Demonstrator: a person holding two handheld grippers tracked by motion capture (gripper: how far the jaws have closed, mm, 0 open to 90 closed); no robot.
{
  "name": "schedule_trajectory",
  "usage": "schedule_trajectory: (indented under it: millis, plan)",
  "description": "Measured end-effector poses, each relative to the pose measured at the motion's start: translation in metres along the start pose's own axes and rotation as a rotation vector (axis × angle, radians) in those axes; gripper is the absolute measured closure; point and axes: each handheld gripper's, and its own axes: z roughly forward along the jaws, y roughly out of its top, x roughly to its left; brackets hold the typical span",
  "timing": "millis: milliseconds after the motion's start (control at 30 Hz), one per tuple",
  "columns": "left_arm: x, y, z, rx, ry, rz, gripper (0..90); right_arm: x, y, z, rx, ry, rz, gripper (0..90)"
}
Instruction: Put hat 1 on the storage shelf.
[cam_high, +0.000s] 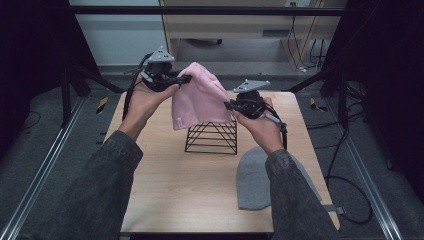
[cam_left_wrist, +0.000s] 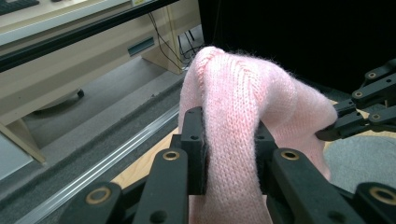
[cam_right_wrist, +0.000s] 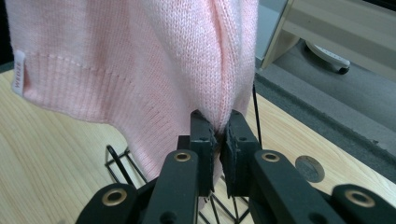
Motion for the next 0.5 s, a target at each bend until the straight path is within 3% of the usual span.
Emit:
schedule_trajectory:
  millis: [500]
  plan:
    - [-0.019,-0.003,0.017,0.030,-0.043,0.026,70.9,-0.009,-0.028,-0.006,0.019,-0.010,0.032,84.4]
